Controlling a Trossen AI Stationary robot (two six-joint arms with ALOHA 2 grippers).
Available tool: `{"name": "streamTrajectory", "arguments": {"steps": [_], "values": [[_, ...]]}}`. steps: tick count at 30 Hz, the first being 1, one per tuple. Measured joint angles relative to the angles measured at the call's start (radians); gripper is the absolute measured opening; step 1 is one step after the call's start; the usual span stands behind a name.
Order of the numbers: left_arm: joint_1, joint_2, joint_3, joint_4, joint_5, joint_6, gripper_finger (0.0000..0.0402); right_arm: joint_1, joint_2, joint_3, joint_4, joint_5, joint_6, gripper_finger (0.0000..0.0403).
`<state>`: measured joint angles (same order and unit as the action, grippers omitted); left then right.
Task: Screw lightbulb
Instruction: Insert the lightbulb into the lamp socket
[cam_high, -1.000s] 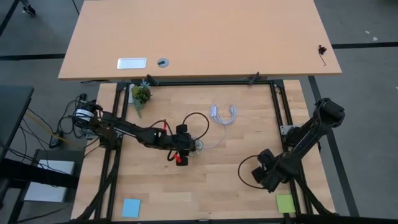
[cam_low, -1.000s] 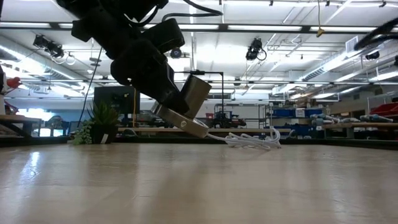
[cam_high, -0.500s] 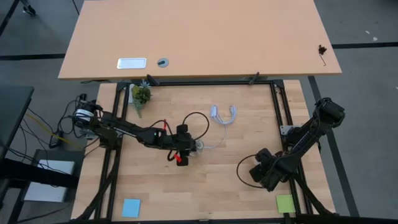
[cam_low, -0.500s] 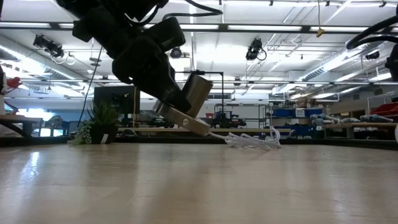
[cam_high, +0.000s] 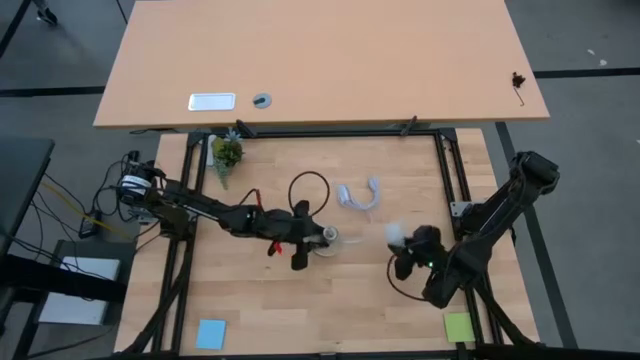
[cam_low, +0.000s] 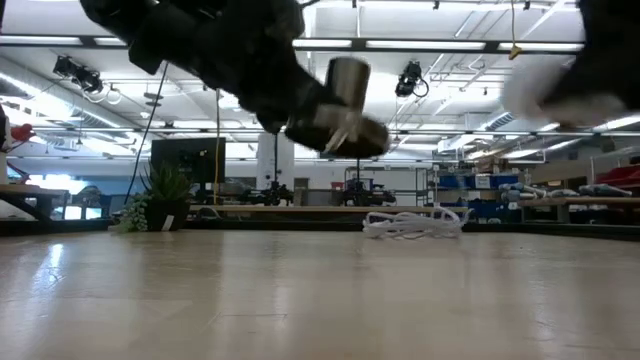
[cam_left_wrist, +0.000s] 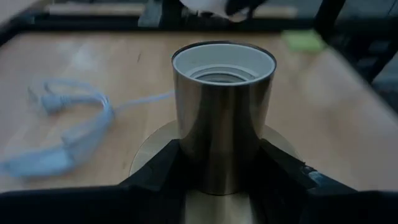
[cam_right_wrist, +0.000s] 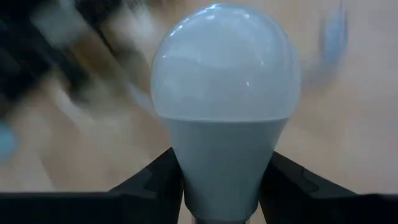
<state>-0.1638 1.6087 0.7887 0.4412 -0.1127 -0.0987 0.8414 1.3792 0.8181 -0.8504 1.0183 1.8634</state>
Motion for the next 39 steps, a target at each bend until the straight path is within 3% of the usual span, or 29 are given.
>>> {"name": "streamTrajectory", "arguments": {"steps": [5, 8, 11, 14, 17, 20, 25, 34, 39], "values": [[0.0, 0.0, -0.004, 0.182, 0.083, -0.019, 0.016, -0.052, -0.044, 0.027, 0.132, 0.354, -0.224, 0.0174], [0.0, 0.0, -0.004, 0.249, 0.119, -0.037, 0.016, -0.104, -0.057, 0.048, 0.314, 0.445, -0.473, 0.0173], [0.001, 0.0, -0.004, 0.267, 0.128, -0.042, 0.016, -0.165, -0.058, 0.063, 0.589, 0.455, -0.802, 0.0173], [0.007, 0.001, -0.004, 0.259, 0.125, -0.049, 0.016, -0.229, -0.047, 0.066, 0.952, 0.361, -1.182, 0.0173], [0.016, 0.001, -0.004, 0.263, 0.107, -0.065, 0.016, -0.293, -0.004, 0.066, 1.292, 0.19, -1.53, 0.0173], [0.025, 0.001, -0.004, 0.263, 0.103, -0.082, 0.016, -0.35, 0.05, 0.066, 1.496, -0.002, -1.767, 0.0173], [0.029, 0.001, -0.004, 0.262, 0.103, -0.093, 0.016, -0.432, 0.115, 0.066, 1.544, -0.246, -1.821, 0.0173], [0.029, 0.001, -0.004, 0.262, 0.103, -0.091, 0.016, -0.492, 0.174, 0.065, 1.59, -0.345, -1.887, 0.0173], [0.028, 0.001, -0.004, 0.267, 0.097, -0.061, 0.016, -0.494, 0.174, 0.065, 1.598, -0.347, -1.9, 0.0173]]}}
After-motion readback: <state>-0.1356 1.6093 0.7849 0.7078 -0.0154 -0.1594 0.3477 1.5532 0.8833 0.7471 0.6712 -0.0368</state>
